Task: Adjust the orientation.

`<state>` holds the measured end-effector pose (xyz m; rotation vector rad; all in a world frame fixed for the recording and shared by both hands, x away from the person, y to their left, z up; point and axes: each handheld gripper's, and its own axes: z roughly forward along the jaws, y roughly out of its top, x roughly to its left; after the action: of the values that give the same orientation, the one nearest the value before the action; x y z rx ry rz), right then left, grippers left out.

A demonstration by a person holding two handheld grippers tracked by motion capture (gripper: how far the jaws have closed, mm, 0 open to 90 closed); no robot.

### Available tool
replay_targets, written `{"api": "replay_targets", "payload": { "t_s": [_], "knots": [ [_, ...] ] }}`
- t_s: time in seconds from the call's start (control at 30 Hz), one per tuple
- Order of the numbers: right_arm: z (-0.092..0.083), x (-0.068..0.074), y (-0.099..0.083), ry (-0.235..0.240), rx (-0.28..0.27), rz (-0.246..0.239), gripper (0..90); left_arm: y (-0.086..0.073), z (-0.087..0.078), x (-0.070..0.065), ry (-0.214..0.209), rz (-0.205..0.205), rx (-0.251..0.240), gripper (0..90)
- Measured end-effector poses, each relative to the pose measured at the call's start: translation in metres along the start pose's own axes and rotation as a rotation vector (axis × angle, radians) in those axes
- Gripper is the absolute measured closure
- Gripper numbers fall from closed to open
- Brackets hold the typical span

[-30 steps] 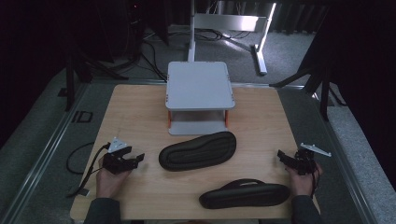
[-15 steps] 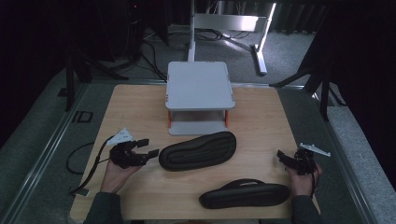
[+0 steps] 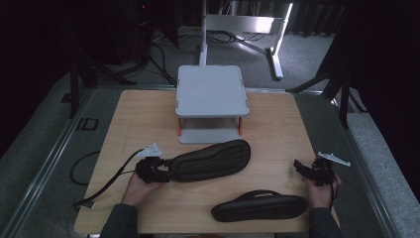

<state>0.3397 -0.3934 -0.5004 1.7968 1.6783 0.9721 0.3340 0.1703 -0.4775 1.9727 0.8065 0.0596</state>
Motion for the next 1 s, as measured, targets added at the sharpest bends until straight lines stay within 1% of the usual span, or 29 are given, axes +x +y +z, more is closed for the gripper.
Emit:
{"api": "replay_targets", "payload": {
  "t_s": [0.07, 0.13, 0.23, 0.27, 0.37, 0.4, 0.43, 0.5, 0.63, 0.67, 0.8, 0.9, 1.0],
  "knots": [
    [0.000, 0.000, 0.000, 0.000, 0.000, 0.000, 18.4, 0.000, -0.002, 0.000, -0.017, 0.002, -0.004, 49.5],
    [0.000, 0.000, 0.000, 0.000, 0.000, 0.001, 18.4, -0.001, -0.004, -0.001, -0.028, 0.008, 0.000, 51.8],
    [0.000, 0.000, 0.000, -0.001, 0.001, -0.001, 18.4, -0.003, -0.005, -0.004, -0.013, 0.020, 0.010, 55.4],
    [0.000, 0.000, 0.000, -0.001, 0.001, -0.001, 18.4, -0.004, -0.007, -0.004, -0.017, 0.022, 0.007, 56.7],
    [0.000, 0.000, 0.000, 0.001, 0.000, 0.000, 18.4, -0.008, -0.012, -0.008, 0.002, 0.034, -0.009, 58.7],
    [0.000, 0.000, 0.000, 0.001, 0.000, 0.000, 18.4, -0.008, -0.012, -0.008, 0.002, 0.034, -0.009, 59.1],
    [0.000, 0.000, 0.000, 0.001, 0.000, 0.001, 18.4, -0.010, -0.018, -0.009, 0.024, 0.040, -0.021, 59.1],
    [0.000, 0.000, 0.000, 0.003, 0.000, 0.002, 18.4, -0.013, -0.025, -0.011, 0.055, 0.045, -0.039, 60.0],
    [0.000, 0.000, 0.000, 0.003, 0.000, 0.004, 18.4, -0.023, -0.045, -0.010, 0.129, 0.036, -0.068, 60.7],
    [0.000, 0.000, 0.000, 0.002, 0.000, 0.003, 18.4, -0.026, -0.050, -0.010, 0.145, 0.023, -0.075, 60.8],
    [0.000, 0.000, 0.000, 0.002, 0.000, 0.003, 18.4, -0.040, -0.073, -0.010, 0.210, -0.005, -0.098, 61.0],
    [0.000, 0.000, 0.000, 0.000, 0.000, 0.001, 18.4, -0.050, -0.091, -0.013, 0.276, -0.023, -0.115, 61.0],
    [0.000, 0.000, 0.000, 0.000, 0.000, 0.001, 18.4, -0.060, -0.106, -0.016, 0.335, -0.051, -0.133, 61.0]
  ]
}}
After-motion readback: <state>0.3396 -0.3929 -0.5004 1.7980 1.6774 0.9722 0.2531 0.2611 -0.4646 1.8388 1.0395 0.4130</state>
